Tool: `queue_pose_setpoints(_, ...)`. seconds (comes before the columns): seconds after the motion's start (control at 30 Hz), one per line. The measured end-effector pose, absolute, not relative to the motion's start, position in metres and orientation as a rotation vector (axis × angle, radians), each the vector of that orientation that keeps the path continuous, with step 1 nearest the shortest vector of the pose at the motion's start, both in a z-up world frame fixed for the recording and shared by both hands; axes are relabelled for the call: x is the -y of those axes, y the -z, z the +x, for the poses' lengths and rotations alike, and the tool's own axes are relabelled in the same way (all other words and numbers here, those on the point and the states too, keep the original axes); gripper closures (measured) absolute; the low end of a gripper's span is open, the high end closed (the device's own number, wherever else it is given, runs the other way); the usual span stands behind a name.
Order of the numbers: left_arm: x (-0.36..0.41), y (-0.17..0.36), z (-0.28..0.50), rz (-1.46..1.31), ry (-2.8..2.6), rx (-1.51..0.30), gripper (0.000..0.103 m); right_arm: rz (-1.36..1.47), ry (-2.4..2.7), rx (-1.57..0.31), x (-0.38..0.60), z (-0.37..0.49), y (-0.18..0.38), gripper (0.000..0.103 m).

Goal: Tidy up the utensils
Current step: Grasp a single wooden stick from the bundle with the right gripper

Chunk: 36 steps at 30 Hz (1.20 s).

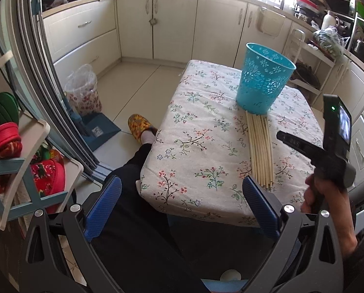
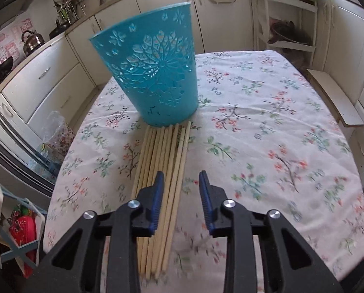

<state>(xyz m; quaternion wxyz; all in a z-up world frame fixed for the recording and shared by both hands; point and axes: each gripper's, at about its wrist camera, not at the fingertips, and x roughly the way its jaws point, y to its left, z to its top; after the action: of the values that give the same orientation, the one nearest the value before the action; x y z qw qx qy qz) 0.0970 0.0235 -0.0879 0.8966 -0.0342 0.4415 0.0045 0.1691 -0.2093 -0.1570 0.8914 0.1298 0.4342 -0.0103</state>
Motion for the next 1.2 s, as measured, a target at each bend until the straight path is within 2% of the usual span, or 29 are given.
queue_pose_setpoints(0.1,-0.025,0.095,0.104,-0.074,-0.013,-0.935,0.007,0.257,0.039,-0.92,0.208,0.189,0.165,0.085)
queue_pose_setpoints(0.43,-0.025,0.107,0.11,-0.074,-0.013,-0.975,0.007,0.183,0.043,-0.929,0.207,0.2,0.178,0.088)
queue_pose_setpoints(0.53,-0.023,0.105,0.113,-0.066,-0.008,-0.966,0.007,0.139,0.02,-0.941,0.208,0.2,0.177,0.095)
queue_pose_setpoints(0.63,-0.014,0.101,0.121,-0.045,0.031,-0.928,0.007,0.038,-0.024,-0.957,0.208,0.195,0.176,0.096)
queue_pose_setpoints(0.77,0.011,0.107,0.155,-0.021,0.102,-0.917,0.007,0.004,-0.039,-0.968,0.223,0.194,0.175,0.097)
queue_pose_setpoints(0.9,0.045,0.133,0.209,0.006,0.122,-0.985,0.008,0.066,-0.06,-0.963,0.247,0.192,0.178,0.097)
queue_pose_setpoints(1.2,0.103,0.176,0.279,0.13,0.117,-1.04,0.026,0.196,-0.084,-0.913,0.259,0.18,0.186,0.097)
